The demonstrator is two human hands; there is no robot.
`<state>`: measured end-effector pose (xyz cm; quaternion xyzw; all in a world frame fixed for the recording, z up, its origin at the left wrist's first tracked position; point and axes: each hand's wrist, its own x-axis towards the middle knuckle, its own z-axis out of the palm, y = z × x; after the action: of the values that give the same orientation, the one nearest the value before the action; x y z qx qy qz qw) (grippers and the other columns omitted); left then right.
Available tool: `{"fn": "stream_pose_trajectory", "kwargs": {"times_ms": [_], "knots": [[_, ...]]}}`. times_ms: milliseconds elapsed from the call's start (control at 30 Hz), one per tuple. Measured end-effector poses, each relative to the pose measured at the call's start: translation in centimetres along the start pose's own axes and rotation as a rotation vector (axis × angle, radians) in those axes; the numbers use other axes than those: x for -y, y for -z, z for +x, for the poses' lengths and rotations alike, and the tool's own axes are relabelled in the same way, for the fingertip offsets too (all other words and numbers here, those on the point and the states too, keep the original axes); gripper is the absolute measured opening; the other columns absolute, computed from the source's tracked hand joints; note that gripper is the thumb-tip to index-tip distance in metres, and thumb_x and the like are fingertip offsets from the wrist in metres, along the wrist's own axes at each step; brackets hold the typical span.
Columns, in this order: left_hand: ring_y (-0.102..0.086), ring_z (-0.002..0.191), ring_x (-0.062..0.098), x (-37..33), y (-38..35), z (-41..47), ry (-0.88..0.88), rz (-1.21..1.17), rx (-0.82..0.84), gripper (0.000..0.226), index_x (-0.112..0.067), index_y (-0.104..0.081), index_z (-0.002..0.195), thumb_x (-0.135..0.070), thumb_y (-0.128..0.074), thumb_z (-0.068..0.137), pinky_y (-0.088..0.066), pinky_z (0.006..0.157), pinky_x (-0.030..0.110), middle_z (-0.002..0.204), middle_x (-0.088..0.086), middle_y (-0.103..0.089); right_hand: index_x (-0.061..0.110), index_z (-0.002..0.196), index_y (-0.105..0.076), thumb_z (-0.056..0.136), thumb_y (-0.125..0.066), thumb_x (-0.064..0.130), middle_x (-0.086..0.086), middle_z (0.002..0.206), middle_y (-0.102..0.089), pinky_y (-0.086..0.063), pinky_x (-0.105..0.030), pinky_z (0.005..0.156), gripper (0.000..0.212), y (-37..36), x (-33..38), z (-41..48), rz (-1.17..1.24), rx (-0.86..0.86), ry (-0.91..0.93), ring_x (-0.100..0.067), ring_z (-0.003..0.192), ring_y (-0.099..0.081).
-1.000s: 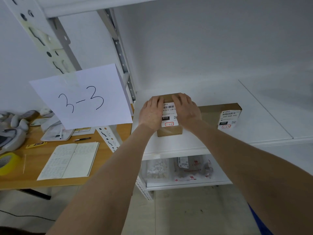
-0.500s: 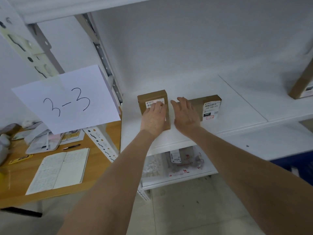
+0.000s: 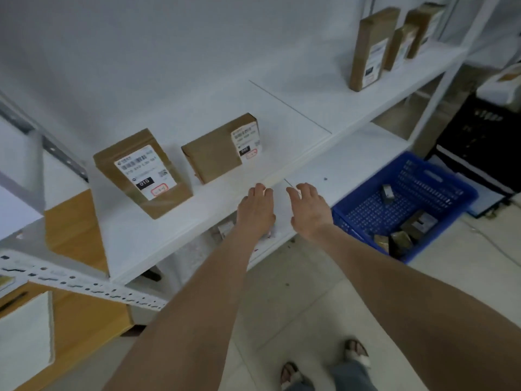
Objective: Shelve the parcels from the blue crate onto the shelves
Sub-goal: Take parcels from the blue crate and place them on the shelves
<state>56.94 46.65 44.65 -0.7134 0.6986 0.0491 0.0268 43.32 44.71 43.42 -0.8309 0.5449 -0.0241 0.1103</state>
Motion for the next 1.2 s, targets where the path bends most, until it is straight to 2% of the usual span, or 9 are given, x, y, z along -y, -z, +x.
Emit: {"fn": "stream_pose_trajectory", "kwargs": {"times_ms": [200,400,533,767,933,1200], "knots": [[-0.04,0.123,0.028,-8.3,-3.3,1.8,-0.159,0.019,0.094,0.054,-0.007,-0.037,0.138,-0.013,-0.055,0.087,-0.044,0.087,0.036,0.138,0.012,-0.035,0.013,0.148,-0.022,0.088,-0.056,0.009,-0.011,0.147,-0.028,-0.034,-0.034,0.104,0.069,-2.0,-8.4,-3.7,0.033,0.012,-0.18,-0.027,0.138,-0.022],[-0.043,0.118,0.027,-17.7,-6.1,4.3,-0.233,0.05,0.11,0.05,-0.009,-0.042,0.132,-0.015,-0.057,0.085,-0.044,0.085,0.037,0.133,0.011,-0.039,0.013,0.144,-0.028,0.09,-0.055,0.011,-0.012,0.146,-0.029,-0.034,-0.039,0.106,0.06,-3.2,-18.3,-6.3,0.09,0.05,-0.294,-0.029,0.139,-0.021],[-0.042,0.117,0.028,-25.8,-7.9,6.0,-0.308,0.061,0.156,0.047,-0.007,-0.04,0.132,-0.012,-0.052,0.088,-0.041,0.082,0.035,0.132,0.012,-0.038,0.014,0.141,-0.032,0.092,-0.054,0.016,-0.01,0.143,-0.033,-0.037,-0.037,0.102,0.054,-3.5,-26.4,-8.0,0.108,0.051,-0.341,-0.028,0.136,-0.026],[-0.04,0.12,0.027,-39.8,-9.7,10.2,-0.317,-0.013,0.222,0.049,-0.007,-0.039,0.133,-0.02,-0.056,0.089,-0.043,0.086,0.035,0.134,0.012,-0.037,0.014,0.143,-0.028,0.088,-0.059,0.017,-0.011,0.144,-0.032,-0.035,-0.037,0.103,0.063,-2.2,-40.9,-10.0,0.071,0.093,-0.382,-0.029,0.137,-0.024],[-0.041,0.117,0.025,-44.2,-11.2,13.0,-0.305,0.001,0.271,0.046,-0.007,-0.042,0.129,-0.02,-0.059,0.087,-0.042,0.081,0.032,0.132,0.012,-0.037,0.014,0.141,-0.029,0.085,-0.059,0.012,-0.012,0.145,-0.031,-0.033,-0.039,0.105,0.063,-2.2,-47.4,-9.4,0.086,0.161,-0.417,-0.03,0.138,-0.022],[-0.039,0.12,0.027,-49.1,-13.8,21.4,-0.267,0.012,0.34,0.05,-0.007,-0.038,0.132,-0.024,-0.059,0.089,-0.045,0.087,0.036,0.135,0.013,-0.035,0.014,0.142,-0.029,0.09,-0.058,0.02,-0.012,0.142,-0.033,-0.04,-0.041,0.101,0.06,-2.7,-56.4,-3.2,0.1,0.181,-0.391,-0.031,0.134,-0.027]]}}
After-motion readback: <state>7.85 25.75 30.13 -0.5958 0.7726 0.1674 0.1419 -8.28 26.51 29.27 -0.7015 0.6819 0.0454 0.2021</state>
